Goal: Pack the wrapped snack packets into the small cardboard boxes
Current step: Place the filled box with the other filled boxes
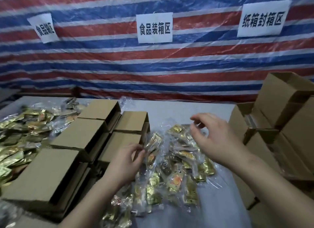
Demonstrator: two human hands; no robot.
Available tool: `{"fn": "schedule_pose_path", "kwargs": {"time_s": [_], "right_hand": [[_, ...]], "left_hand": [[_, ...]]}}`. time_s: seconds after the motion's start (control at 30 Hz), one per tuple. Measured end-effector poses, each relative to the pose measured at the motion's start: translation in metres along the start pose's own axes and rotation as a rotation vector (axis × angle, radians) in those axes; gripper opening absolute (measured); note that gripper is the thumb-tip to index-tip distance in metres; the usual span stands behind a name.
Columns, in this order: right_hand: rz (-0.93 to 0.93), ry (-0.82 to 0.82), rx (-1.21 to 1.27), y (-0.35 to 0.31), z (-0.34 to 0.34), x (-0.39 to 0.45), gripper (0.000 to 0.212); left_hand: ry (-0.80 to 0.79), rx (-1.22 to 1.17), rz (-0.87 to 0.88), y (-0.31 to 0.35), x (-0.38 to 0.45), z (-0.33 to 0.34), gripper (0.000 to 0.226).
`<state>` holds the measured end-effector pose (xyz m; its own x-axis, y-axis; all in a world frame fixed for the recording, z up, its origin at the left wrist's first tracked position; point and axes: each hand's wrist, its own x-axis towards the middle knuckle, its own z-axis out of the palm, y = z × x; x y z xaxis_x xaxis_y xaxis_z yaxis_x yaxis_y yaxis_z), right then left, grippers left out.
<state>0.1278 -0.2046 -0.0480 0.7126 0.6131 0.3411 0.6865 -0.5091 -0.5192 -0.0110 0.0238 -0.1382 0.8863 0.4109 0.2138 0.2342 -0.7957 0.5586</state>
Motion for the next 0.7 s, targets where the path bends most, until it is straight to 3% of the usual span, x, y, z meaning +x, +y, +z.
{"fn": "schedule_pose_path", "kwargs": {"time_s": [0.13, 0.23, 0.43, 0.53, 0.7], "right_hand": [[-0.003, -0.091, 0.041, 0.001, 0.037, 0.022, 0.031], [-0.023, -0.178, 0.089, -0.014, 0.07, 0.037, 0.034], [-0.135, -0.36, 0.112, -0.059, 0.131, 0.047, 0.043], [-0.169, -0.421, 0.112, -0.075, 0.146, 0.044, 0.043], [-0.191, -0.501, 0.094, -0.089, 0.154, 0.034, 0.042]], "left_hand": [[0.036, 0.255, -0.197, -0.058, 0.031, -0.024, 0.038], [0.039, 0.401, -0.354, -0.096, 0.038, -0.048, 0.043], [0.019, 0.585, -0.55, -0.166, -0.014, -0.073, 0.066], [-0.076, 0.667, -0.664, -0.186, -0.044, -0.071, 0.083], [-0.174, 0.763, -0.669, -0.192, -0.071, -0.059, 0.08]]}}
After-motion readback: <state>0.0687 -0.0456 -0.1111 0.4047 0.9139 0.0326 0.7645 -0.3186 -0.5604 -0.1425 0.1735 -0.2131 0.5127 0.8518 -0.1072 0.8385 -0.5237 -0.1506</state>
